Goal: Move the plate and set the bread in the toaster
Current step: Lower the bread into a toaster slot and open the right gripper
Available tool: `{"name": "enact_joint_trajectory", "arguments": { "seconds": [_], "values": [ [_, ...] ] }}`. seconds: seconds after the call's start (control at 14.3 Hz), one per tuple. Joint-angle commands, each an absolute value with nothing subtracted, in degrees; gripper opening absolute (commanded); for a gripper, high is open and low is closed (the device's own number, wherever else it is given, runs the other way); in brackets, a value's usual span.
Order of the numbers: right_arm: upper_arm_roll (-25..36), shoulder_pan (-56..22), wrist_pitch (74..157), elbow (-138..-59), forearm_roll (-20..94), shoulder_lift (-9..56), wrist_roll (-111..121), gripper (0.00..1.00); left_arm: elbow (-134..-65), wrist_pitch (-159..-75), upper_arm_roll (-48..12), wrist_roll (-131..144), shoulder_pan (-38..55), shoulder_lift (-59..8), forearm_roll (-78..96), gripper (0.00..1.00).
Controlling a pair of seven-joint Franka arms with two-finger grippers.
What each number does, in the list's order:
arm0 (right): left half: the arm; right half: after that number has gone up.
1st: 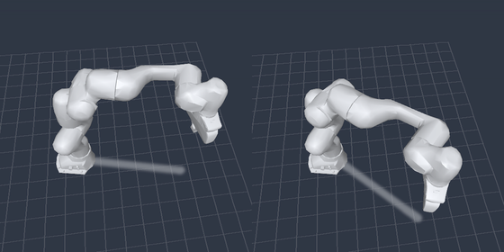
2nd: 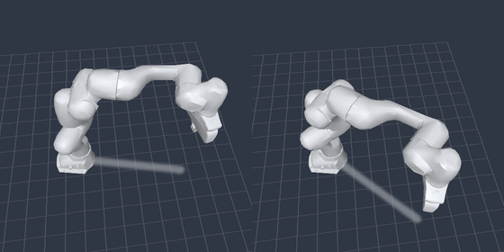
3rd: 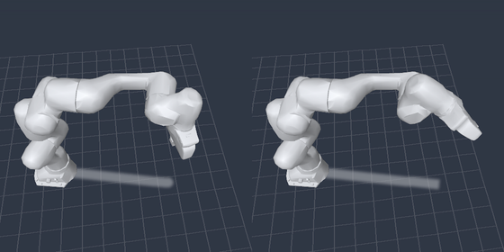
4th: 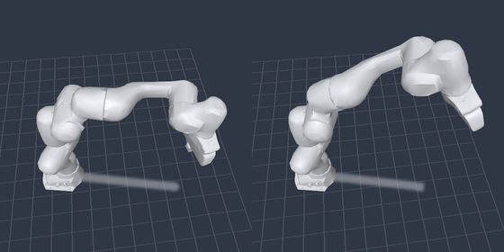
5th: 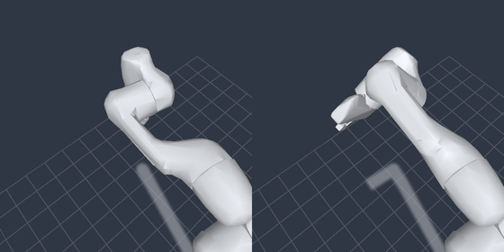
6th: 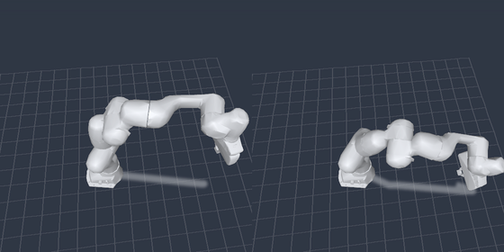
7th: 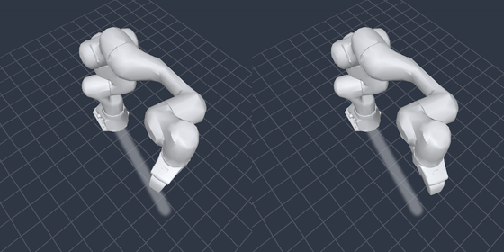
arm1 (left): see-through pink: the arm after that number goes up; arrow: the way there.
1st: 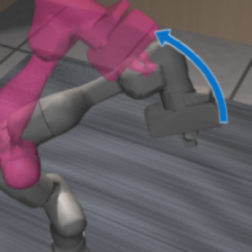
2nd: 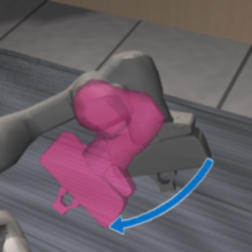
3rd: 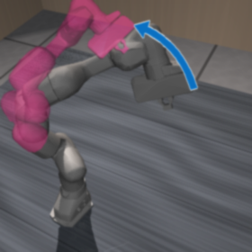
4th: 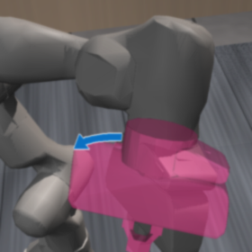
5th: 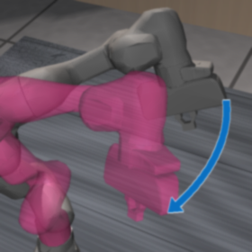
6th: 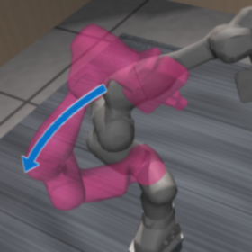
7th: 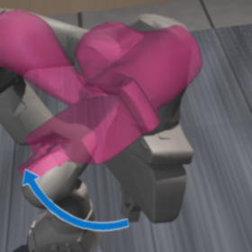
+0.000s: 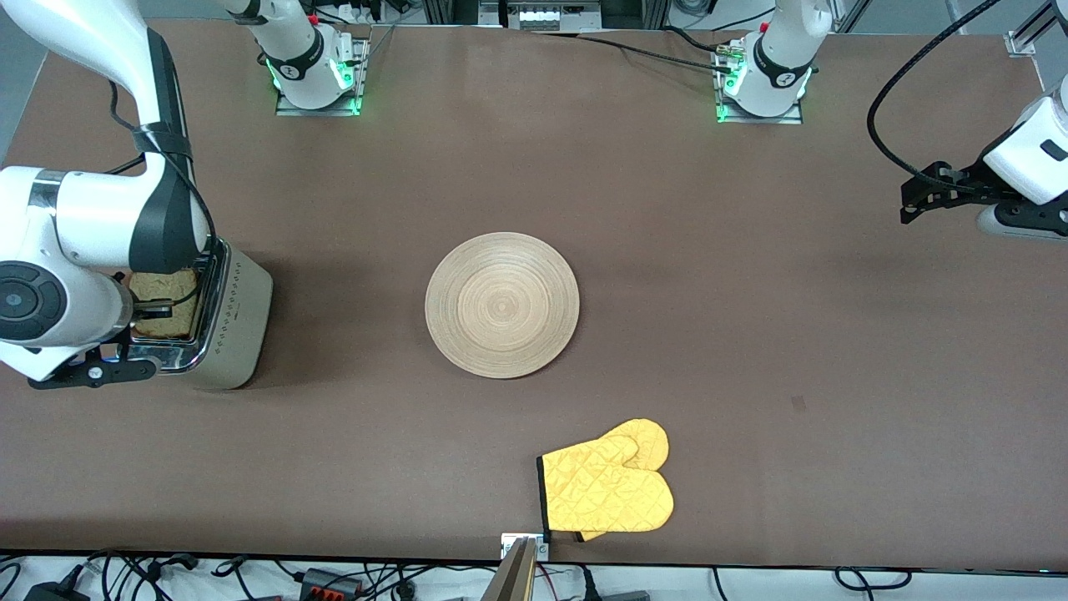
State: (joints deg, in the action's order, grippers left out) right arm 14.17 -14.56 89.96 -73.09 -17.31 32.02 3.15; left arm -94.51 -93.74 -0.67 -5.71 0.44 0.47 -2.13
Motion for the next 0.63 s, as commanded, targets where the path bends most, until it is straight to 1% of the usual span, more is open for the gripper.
{"name": "enact_joint_trajectory", "arguments": {
  "seconds": [0.0, 0.07, 0.14, 0.21, 0.28, 0.49, 0.56],
  "values": [
    [13.9, -14.7, 90.0, -71.3, -16.5, 33.0, 1.1, 0.00, -94.0, -92.7, -0.8, -5.2, 0.5, 1.0, -1.8, 1.00],
    [13.9, -14.7, 90.5, -71.3, -16.5, 33.4, 1.2, 0.00, -94.0, -92.7, -0.8, -5.3, 0.5, 1.0, -1.8, 1.00],
    [13.9, -14.7, 90.7, -71.3, -16.5, 33.5, 1.2, 0.26, -94.0, -92.6, -0.8, -5.3, 0.5, 1.0, -1.8, 1.00],
    [13.9, -14.7, 90.7, -71.3, -16.4, 33.4, 1.3, 0.60, -94.0, -92.6, -0.8, -5.3, 0.5, 1.1, -1.8, 1.00],
    [13.9, -14.7, 90.7, -71.3, -15.3, 33.2, 1.3, 1.00, -94.0, -92.5, -0.8, -5.2, 0.5, 1.1, -1.8, 1.00],
    [14.4, -14.4, 89.7, -71.2, -9.3, 32.2, 1.6, 1.00, -94.0, -92.5, -1.6, -5.2, 0.5, 1.1, -1.8, 1.00],
    [14.2, -14.5, 88.8, -71.2, -7.4, 30.6, 1.5, 1.00, -94.0, -92.5, -1.7, -5.2, 0.5, 1.1, -1.8, 1.00]
  ]
}}
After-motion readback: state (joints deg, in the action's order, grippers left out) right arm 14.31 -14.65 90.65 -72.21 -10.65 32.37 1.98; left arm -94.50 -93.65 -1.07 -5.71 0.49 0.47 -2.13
